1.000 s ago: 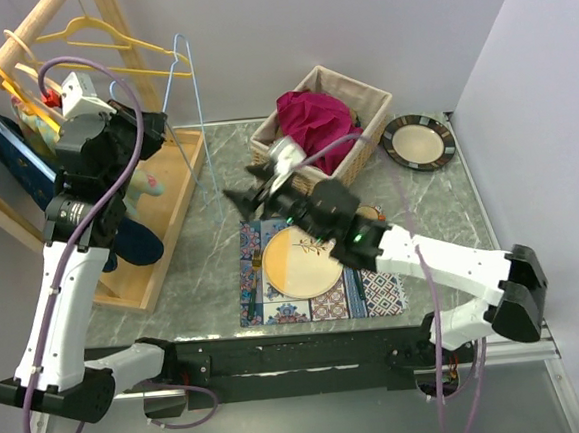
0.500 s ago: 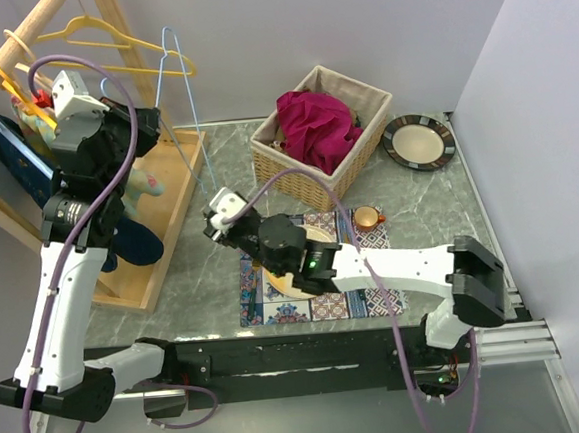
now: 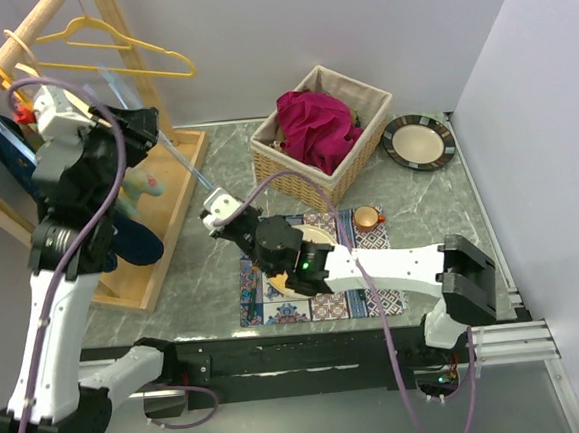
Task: Remove the skirt from the hanger
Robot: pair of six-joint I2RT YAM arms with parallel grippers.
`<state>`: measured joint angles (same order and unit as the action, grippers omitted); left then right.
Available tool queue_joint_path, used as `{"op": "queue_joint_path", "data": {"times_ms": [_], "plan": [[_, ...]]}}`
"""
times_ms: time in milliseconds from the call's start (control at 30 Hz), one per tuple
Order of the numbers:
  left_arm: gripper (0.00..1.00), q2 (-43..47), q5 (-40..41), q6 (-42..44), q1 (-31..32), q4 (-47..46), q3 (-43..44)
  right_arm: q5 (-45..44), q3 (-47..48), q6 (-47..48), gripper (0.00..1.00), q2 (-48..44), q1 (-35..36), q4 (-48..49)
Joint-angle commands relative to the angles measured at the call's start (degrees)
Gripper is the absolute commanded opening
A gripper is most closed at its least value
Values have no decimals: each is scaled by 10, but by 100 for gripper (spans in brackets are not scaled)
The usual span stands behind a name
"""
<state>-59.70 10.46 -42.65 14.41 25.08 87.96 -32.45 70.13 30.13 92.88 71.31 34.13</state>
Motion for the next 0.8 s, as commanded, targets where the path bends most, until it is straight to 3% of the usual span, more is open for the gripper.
{"op": "queue_joint_path", "data": {"times_ms": [0, 300, 600, 767], "plan": [[67, 70, -51, 8, 4, -67, -3, 74, 35, -45, 0, -73, -27, -22], [97, 167, -146, 38, 4, -117, -25, 208, 82, -144, 0, -122, -102, -142], [97, 221, -211, 136, 4, -114, -102, 323, 252, -234, 0, -66, -174, -339], [97, 274, -326, 187, 4, -143, -182, 357, 338, -232, 0, -10, -192, -419]]}}
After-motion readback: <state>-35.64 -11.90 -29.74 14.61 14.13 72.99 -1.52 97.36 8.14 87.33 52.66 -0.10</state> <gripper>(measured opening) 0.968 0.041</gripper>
